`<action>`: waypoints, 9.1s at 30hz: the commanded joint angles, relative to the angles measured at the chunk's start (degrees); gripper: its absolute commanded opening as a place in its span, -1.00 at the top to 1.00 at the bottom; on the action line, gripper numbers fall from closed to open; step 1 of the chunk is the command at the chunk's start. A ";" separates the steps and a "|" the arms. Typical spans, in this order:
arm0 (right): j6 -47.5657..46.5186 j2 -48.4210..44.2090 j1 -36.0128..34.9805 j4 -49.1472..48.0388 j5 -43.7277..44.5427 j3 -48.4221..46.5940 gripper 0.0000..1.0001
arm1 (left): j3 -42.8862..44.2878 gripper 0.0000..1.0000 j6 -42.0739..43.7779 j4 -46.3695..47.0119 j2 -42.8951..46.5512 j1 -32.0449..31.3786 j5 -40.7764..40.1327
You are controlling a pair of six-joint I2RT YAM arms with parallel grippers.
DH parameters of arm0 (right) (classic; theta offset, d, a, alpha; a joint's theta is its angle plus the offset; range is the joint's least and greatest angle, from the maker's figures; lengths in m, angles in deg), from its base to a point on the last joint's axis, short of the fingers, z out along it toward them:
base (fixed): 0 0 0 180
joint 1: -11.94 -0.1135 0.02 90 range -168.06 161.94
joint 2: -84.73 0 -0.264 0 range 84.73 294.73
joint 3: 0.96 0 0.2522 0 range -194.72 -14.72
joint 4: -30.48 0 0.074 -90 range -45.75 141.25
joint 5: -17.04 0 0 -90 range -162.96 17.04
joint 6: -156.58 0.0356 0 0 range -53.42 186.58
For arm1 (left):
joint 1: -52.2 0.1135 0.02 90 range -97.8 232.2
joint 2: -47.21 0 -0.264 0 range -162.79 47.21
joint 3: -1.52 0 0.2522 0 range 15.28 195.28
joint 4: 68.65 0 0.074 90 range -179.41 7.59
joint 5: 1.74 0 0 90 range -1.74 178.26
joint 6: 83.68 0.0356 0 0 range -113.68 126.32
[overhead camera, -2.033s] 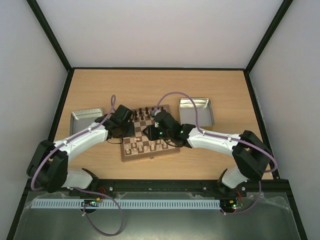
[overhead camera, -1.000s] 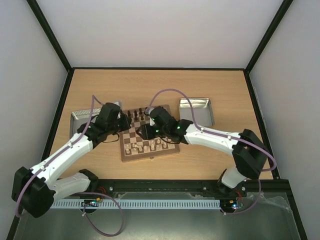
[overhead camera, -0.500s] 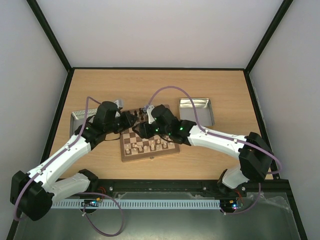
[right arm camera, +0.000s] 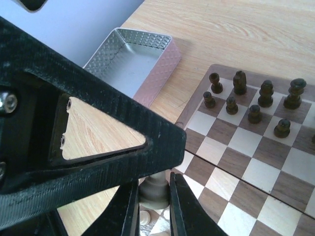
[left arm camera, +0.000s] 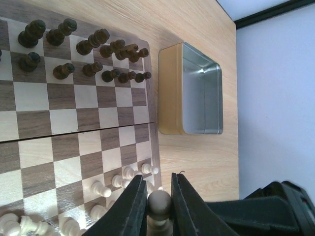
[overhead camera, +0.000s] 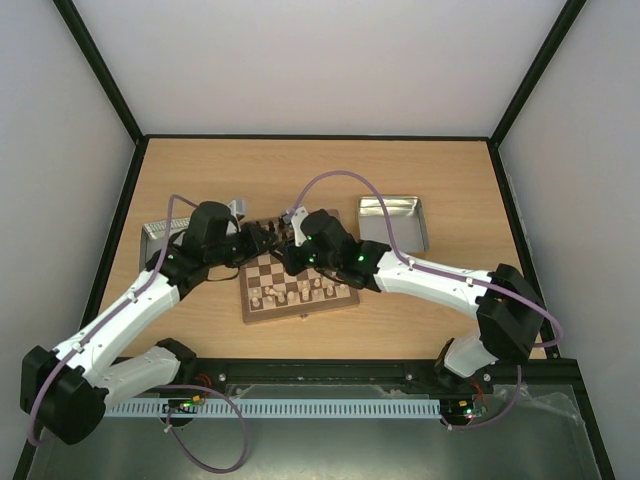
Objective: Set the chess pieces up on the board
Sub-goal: Place the chess piece on the chessboard, then pick up the chess piece from the chessboard.
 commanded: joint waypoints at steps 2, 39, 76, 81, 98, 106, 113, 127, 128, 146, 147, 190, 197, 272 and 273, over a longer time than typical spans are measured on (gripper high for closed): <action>-8.37 -3.07 -0.21 -3.15 0.89 2.87 0.97 | 2.38 0.45 3.01 -3.59 1.94 1.75 4.12; -19.48 -17.95 -0.12 1.50 0.56 12.43 -0.21 | 5.11 0.94 19.30 -11.29 -2.71 2.40 5.30; -1.04 -31.29 4.76 0.03 30.44 22.48 -0.26 | 7.29 0.88 19.86 -8.63 -30.45 -20.32 -22.84; -0.88 -30.93 4.78 -0.17 30.16 22.29 -0.26 | 6.47 0.84 19.71 -8.26 -30.49 -20.31 -22.85; -0.42 -30.75 4.80 -0.45 29.02 22.25 -0.26 | 5.97 0.73 20.12 -8.82 -30.85 -20.32 -22.60; -0.25 -30.76 4.81 -0.52 28.83 22.40 -0.26 | 6.07 0.71 20.10 -9.71 -31.40 -20.38 -22.32; -0.07 -30.75 4.79 -0.86 28.28 22.45 -0.26 | 6.16 0.73 20.11 -10.29 -31.92 -20.34 -21.76; 0.02 -31.06 4.77 -1.01 28.02 22.52 -0.26 | 7.77 0.41 20.00 -11.54 -30.42 -20.35 -21.61; 0.02 -31.10 4.80 -1.03 27.89 22.59 -0.26 | 8.09 0.40 20.01 -11.73 -30.14 -20.33 -21.59; 0.19 -31.21 4.85 -1.21 27.60 22.74 -0.26 | 9.32 0.74 19.85 -13.84 -30.91 -19.83 -21.33; 0.19 -31.19 4.85 -1.29 27.62 22.74 -0.26 | 9.46 0.75 19.87 -13.73 -30.93 -19.72 -21.31; 7.05 -15.86 4.71 9.54 12.35 9.69 -0.13 | 4.84 0.29 19.98 -21.06 -21.86 -12.10 -16.86; 7.57 -15.10 4.76 8.99 11.34 10.01 -0.12 | 4.26 0.39 20.58 -21.42 -21.72 -11.96 -17.63; 11.73 -5.26 0.59 -13.50 5.35 14.54 -0.20 | 13.17 0.84 13.43 -19.09 -9.66 -3.56 -17.02; 12.50 -4.67 0.59 -12.31 6.89 14.13 -0.19 | 12.81 0.84 13.83 -19.99 -10.05 -3.58 -18.56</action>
